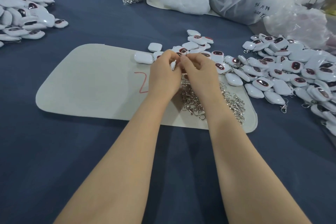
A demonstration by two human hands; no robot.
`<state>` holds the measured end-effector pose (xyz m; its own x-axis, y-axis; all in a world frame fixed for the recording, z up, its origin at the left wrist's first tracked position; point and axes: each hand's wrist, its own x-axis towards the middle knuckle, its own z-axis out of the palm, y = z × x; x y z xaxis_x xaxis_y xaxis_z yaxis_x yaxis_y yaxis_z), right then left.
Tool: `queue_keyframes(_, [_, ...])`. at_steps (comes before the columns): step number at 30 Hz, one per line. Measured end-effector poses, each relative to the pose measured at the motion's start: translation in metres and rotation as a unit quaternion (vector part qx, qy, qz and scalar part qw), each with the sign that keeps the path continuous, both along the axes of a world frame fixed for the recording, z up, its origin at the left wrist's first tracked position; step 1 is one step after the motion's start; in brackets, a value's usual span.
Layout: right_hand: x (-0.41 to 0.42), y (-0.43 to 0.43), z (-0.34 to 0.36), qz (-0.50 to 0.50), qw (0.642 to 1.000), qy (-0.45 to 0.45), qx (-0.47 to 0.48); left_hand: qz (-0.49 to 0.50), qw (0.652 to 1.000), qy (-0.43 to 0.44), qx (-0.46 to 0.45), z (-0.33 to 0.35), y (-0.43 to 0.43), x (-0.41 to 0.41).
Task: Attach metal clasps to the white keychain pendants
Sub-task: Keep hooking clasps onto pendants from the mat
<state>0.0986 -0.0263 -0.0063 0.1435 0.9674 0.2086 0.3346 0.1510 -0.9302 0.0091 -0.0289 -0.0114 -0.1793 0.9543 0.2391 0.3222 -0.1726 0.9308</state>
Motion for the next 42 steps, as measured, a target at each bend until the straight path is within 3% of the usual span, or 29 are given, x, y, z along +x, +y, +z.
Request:
queue_keyframes(6, [0.0006,0.0013,-0.001,-0.049,0.997,-0.037,0.036,0.0,1.0,0.024,0.015,-0.001,-0.0015,0.0028])
queue_keyframes(11, [0.0029,0.0018,-0.0018,-0.057,0.997,0.047,0.01,0.018,0.999,-0.036,0.0,-0.0012,0.0021,0.001])
queue_keyframes(15, [0.003,0.0017,-0.0009,-0.059,0.998,-0.009,0.037,0.044,0.995,-0.085,-0.001,0.0001,0.0041,-0.0032])
queue_keyframes(22, [-0.0004,-0.0019,0.0016,0.011,1.0,-0.026,0.01,0.031,0.995,-0.089,0.021,-0.0002,0.0048,-0.003])
queue_keyframes(30, [0.0004,0.0002,-0.0008,-0.029,0.997,-0.066,0.038,0.026,0.995,-0.094,0.029,0.0008,0.0038,-0.0027])
queue_keyframes(37, [-0.0012,-0.0011,-0.0042,-0.059,0.98,-0.162,0.095,0.008,0.999,-0.04,0.026,0.0013,0.0009,-0.0012])
queue_keyframes(42, [-0.0046,-0.0023,-0.0033,-0.061,0.978,-0.153,0.126,0.011,0.999,-0.03,0.007,0.0014,0.002,-0.0005])
